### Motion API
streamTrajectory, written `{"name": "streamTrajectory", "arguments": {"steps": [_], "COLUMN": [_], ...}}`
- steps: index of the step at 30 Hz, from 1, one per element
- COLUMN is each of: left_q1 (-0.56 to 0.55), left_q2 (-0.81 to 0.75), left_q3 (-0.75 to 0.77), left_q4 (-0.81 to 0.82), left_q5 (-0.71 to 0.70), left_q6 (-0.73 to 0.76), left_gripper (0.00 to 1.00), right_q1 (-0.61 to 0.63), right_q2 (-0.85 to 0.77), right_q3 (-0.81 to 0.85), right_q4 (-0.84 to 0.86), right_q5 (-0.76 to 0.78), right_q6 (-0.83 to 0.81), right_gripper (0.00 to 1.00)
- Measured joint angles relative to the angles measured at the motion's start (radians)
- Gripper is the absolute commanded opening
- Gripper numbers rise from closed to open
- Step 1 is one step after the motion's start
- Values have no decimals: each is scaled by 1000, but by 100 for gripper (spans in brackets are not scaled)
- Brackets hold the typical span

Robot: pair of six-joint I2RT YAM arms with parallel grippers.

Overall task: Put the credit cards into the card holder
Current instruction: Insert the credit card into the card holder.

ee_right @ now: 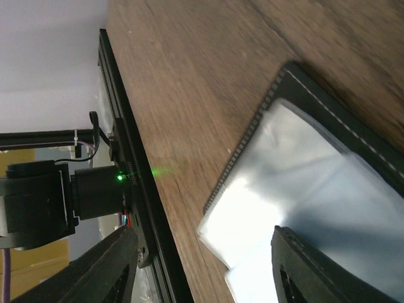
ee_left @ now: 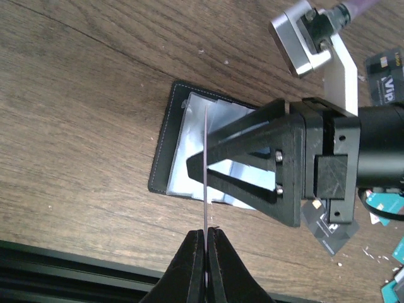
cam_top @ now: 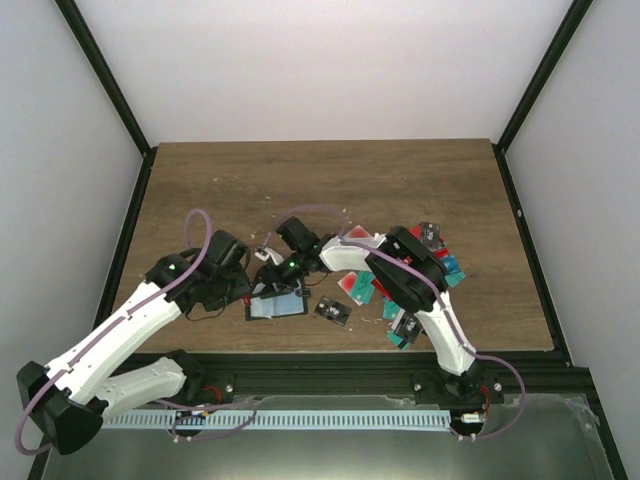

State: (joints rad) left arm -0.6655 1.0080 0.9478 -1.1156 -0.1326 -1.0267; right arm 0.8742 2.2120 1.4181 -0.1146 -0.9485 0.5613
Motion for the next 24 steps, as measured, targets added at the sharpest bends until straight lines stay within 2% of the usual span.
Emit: {"name": "streamTrajectory", "arguments": {"steps": [5, 10, 16, 24], "left_q1": [0, 0, 0, 0], "left_q2": [-63, -130, -136, -54], "left_q3": [-11, -50, -61, -97], "left_q4": [3, 58, 183, 405], "left_q5": [24, 74, 154, 259], "left_q6": [-5, 17, 80, 147], "left_gripper": [4, 4, 4, 4], "right_q1": [6, 1, -48, -227], "right_q2": [3, -44, -228, -461], "right_q3": [11, 10, -32, -214], "right_q4": [17, -72, -160, -220], "right_q5": [-17, 23, 103, 180], "right_q6": [16, -27, -81, -101], "right_gripper": [65, 67, 69, 70]}}
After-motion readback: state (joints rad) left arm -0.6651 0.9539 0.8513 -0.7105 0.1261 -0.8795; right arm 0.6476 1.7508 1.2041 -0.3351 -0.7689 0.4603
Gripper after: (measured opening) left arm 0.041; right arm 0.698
